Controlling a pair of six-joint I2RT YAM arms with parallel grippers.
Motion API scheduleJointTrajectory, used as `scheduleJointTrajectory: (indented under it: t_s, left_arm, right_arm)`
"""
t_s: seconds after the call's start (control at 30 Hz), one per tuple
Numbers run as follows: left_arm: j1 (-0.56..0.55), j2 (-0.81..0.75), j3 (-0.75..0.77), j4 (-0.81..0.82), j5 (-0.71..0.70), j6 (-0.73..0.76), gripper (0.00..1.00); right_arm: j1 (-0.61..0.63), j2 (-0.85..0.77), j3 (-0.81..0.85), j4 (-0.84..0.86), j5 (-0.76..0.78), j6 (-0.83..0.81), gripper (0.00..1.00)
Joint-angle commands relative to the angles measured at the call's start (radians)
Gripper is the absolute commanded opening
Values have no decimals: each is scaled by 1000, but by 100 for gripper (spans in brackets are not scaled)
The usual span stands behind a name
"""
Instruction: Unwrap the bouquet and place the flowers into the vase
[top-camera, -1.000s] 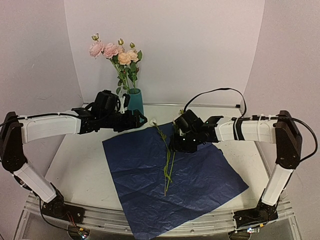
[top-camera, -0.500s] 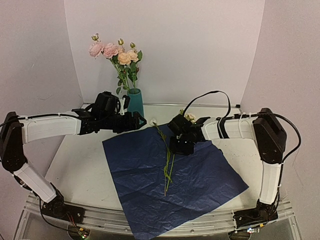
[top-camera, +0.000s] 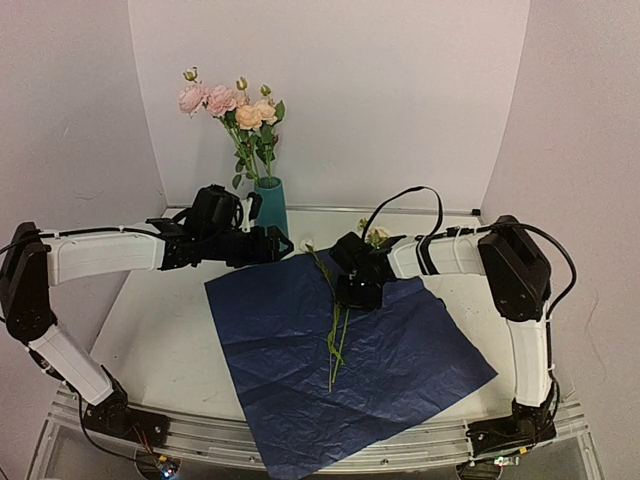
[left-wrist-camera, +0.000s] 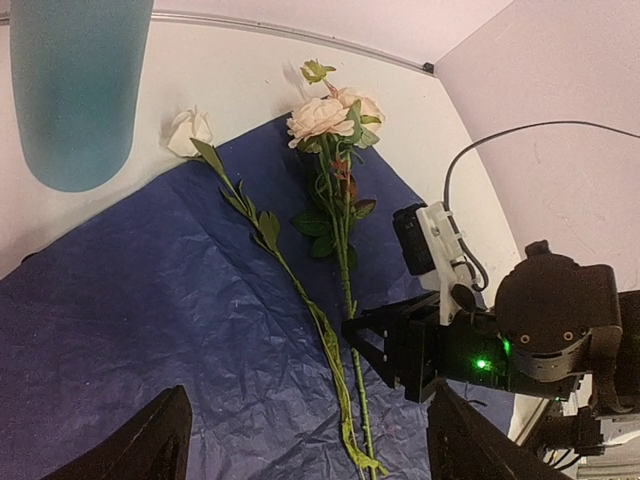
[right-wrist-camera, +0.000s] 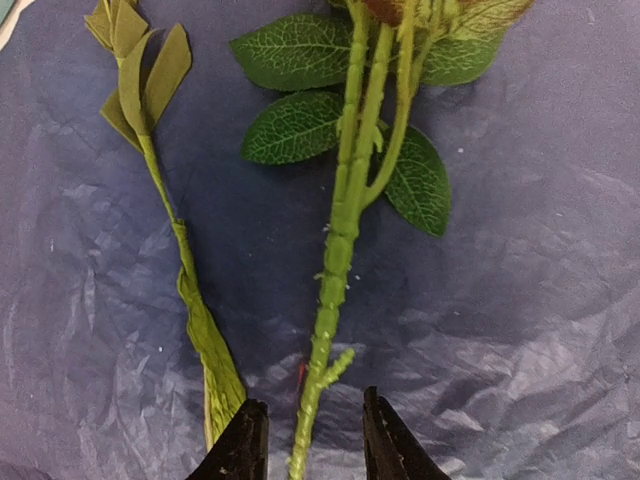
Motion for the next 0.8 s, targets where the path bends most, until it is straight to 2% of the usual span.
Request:
scheduleJointTrajectory:
  t_s: [0.0, 0.13, 0.17, 0.23, 0.27, 0.4, 0.6, 0.77]
  left_arm:
    - [-5, 4, 24, -4, -19, 30, 83]
    - [-5, 4, 23, -8, -20, 29, 83]
    - [-5, 4, 22, -8, -21, 28, 83]
    - [-5, 3, 21, -9, -22, 27, 83]
    - [-4, 1, 21, -10, -22, 27, 83]
    - [-5, -4, 15, -11, -26, 19, 83]
    - [-5, -1, 21, -10, 3, -3, 83]
    - [-5, 11, 51, -6, 66, -29, 83]
  right_arm:
    - [-4, 43, 45, -57, 12, 19, 34]
    - [-4, 65, 52, -71, 32, 35, 29]
    - [-4, 72, 57, -77, 36, 36, 24]
    - [-4, 84, 70, -93, 41, 29, 6]
    - [-4, 87, 76, -102, 44, 28, 1]
    - [-4, 12, 41, -118, 107, 51, 0]
    - [-8, -204, -92, -123, 232, 107, 0]
    - [-8, -351, -183, -52, 182, 11, 0]
